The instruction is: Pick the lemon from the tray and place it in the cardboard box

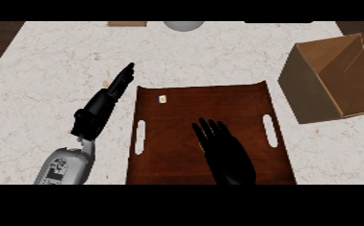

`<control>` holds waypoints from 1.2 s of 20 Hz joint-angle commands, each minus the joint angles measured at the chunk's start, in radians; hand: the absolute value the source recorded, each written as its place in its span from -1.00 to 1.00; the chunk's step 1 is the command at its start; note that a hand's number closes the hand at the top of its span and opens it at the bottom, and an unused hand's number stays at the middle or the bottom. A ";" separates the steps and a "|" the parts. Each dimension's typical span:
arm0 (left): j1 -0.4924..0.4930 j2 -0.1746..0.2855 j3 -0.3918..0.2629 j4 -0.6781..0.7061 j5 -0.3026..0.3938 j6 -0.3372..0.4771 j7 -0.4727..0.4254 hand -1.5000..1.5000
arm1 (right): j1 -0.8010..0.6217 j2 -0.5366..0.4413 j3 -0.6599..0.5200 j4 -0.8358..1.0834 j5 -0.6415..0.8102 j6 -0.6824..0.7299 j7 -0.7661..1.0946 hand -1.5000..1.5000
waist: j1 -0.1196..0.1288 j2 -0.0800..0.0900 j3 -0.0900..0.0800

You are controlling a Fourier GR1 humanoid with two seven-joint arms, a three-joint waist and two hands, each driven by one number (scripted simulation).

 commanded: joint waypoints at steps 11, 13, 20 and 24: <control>-0.040 -0.082 0.006 0.032 -0.078 0.013 0.009 0.00 | 0.003 0.001 -0.061 0.182 0.101 -0.108 -0.110 -1.00 | -0.001 0.000 0.000; -0.053 -0.068 0.034 0.090 -0.080 0.000 -0.057 0.00 | -0.065 0.041 -0.083 0.210 0.071 -0.025 -0.118 1.00 | 0.000 0.001 0.000; 0.072 -0.017 0.056 0.020 -0.053 -0.077 -0.102 0.00 | -0.067 0.020 -0.075 0.206 0.152 -0.092 -0.179 1.00 | 0.002 0.000 0.000; 0.023 -0.035 0.077 0.006 -0.043 -0.061 -0.054 0.00 | 0.028 -0.117 -0.101 0.149 0.168 -0.236 -0.304 1.00 | -0.002 0.000 0.000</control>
